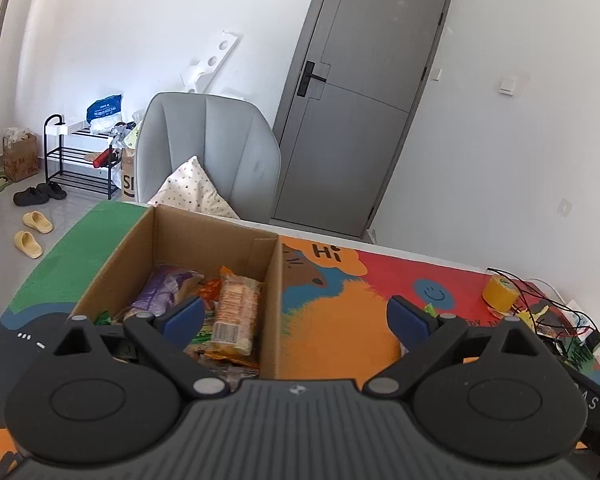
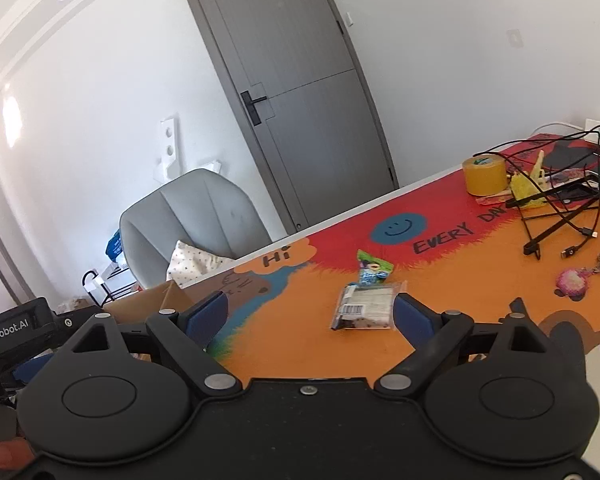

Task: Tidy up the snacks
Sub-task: 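Move both grippers back toward the remaining snacks on the mat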

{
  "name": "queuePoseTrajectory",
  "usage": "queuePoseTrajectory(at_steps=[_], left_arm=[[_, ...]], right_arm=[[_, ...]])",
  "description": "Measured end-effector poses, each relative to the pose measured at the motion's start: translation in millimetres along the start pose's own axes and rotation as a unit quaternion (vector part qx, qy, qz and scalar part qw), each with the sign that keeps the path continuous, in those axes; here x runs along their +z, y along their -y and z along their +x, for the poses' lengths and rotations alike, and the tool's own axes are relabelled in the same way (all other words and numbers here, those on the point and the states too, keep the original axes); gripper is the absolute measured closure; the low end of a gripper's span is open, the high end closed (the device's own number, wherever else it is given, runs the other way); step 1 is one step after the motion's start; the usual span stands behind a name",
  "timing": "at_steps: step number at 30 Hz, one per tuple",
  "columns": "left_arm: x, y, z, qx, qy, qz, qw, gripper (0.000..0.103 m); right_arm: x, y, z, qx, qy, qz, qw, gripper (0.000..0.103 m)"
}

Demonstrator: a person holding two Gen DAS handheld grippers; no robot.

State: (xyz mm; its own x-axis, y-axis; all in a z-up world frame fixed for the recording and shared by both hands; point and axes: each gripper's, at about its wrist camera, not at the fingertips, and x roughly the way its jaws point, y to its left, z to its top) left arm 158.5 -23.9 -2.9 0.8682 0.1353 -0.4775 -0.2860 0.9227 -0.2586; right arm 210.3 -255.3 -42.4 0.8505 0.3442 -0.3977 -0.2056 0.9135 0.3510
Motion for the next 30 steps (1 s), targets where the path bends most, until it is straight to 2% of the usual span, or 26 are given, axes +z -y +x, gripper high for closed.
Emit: queuePoseTrajectory(at_steps=[11,20,25,30], left_arm=[[-9,52,26,-0.017,-0.023,0.026,0.9992,0.006],[-3,86,48,-0.020,-0.024,0.041,0.9987,0.006],[0,99,66,-0.018,-0.032,0.042,0.9984,0.006],[-2,107,85,-0.010,-0.043,0.038,0.9983,0.006]], right_arm=[[8,51,-5,-0.025,0.012,0.024,0.999,0.013],[18,87,7,-0.030,0.011,0.045,0.998,0.014],[24,95,21,-0.024,0.003,0.049,0.999,0.021],[32,101,36,-0.022,-0.003,0.053,0.998,0.023]])
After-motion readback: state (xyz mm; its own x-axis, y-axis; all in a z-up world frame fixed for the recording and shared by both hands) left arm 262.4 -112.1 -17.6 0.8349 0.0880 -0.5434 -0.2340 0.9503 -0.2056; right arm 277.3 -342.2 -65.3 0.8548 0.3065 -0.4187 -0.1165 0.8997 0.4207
